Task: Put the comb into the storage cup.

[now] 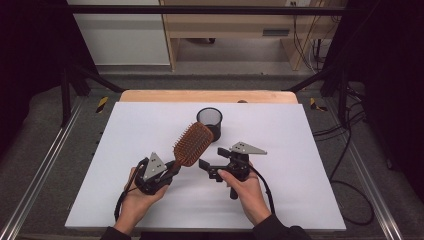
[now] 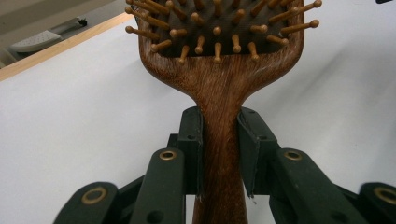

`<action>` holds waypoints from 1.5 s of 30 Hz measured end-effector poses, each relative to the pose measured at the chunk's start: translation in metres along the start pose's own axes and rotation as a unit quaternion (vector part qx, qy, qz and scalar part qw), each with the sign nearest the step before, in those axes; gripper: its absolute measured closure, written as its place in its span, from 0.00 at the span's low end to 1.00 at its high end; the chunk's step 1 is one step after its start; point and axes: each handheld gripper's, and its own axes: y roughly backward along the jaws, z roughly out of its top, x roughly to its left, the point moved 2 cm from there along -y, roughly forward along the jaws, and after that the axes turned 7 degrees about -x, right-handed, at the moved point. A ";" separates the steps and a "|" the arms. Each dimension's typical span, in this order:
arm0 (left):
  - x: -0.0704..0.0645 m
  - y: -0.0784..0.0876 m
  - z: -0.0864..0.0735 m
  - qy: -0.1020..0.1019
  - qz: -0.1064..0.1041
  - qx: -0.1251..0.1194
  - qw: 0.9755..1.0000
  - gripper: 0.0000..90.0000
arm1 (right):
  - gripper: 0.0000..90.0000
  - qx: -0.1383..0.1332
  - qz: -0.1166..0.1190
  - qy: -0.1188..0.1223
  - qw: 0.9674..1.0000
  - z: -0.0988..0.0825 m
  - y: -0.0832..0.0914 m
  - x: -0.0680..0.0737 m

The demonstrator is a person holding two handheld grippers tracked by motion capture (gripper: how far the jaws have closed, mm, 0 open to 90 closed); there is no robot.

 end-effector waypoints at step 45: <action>-0.015 0.003 0.011 -0.011 -0.001 -0.037 0.999 0.81 | 0.39 -0.054 0.046 -0.088 0.994 0.044 -0.017 0.013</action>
